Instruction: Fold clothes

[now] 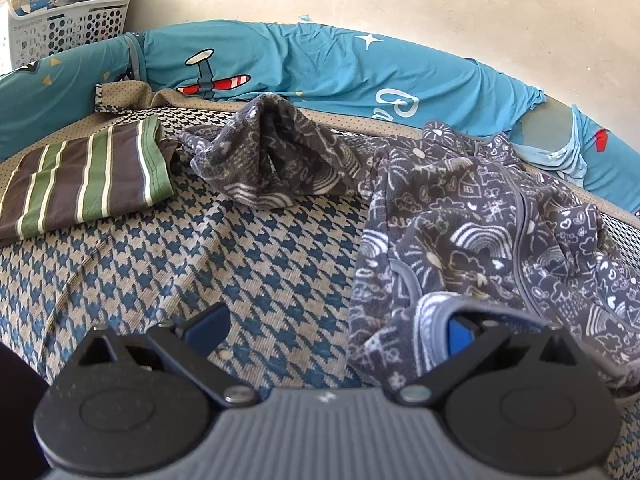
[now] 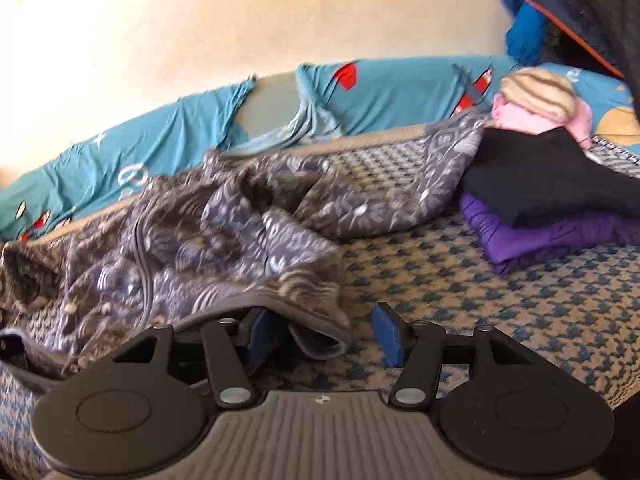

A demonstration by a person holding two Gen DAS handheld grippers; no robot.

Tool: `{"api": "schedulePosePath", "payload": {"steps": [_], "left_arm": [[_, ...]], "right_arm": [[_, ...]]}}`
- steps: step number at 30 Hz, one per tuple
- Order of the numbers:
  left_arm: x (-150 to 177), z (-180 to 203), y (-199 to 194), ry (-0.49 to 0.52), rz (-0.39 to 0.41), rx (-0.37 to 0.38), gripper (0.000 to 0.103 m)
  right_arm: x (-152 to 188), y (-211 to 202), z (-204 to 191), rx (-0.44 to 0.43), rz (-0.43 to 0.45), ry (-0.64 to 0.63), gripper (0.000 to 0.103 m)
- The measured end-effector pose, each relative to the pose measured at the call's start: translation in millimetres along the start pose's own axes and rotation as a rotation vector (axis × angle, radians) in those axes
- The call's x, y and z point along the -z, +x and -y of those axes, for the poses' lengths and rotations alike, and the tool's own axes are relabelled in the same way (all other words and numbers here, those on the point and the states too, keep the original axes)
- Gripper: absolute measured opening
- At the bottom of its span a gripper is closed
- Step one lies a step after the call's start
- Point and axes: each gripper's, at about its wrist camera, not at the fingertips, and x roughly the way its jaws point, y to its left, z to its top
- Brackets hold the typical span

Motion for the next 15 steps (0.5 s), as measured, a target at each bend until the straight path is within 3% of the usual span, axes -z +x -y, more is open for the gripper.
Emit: {"api": "schedulePosePath", "payload": {"steps": [3, 11, 15], "left_arm": [[0.2, 1.1, 0.2, 0.002, 0.003, -0.005, 0.103], [-0.4, -1.8, 1.5, -0.023, 0.000, -0.036, 0.103], [3.7, -1.4, 5.9, -0.030, -0.025, -0.019, 0.103]], "right_arm": [[-1.6, -2.9, -0.5, 0.007, 0.032, -0.010, 0.055], [-0.6, 4.7, -1.9, 0.091, 0.028, -0.017, 0.055], [0.0, 15.1, -3.5, 0.084, 0.006, -0.021, 0.055]]}}
